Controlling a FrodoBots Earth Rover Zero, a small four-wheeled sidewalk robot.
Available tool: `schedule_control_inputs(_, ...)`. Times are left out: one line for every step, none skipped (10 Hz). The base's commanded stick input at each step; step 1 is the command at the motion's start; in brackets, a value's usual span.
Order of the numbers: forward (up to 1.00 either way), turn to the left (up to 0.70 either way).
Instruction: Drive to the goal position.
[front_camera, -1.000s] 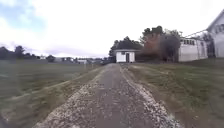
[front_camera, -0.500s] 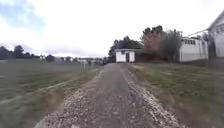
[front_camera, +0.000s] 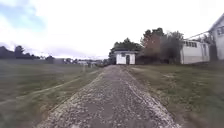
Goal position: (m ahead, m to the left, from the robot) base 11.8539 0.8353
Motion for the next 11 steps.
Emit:
schedule_control_inputs(0.60,0.01)
schedule_control_inputs(0.60,0.01)
schedule_control_inputs(0.60,0.01)
schedule_control_inputs(0.60,-0.06)
schedule_control_inputs(0.60,-0.14)
schedule_control_inputs(0.60,-0.14)
schedule_control_inputs(0.60,-0.14)
schedule_control_inputs(0.60,-0.14)
schedule_control_inputs(0.60,-0.14)
schedule_control_inputs(0.60,-0.11)
schedule_control_inputs(0.60,-0.04)
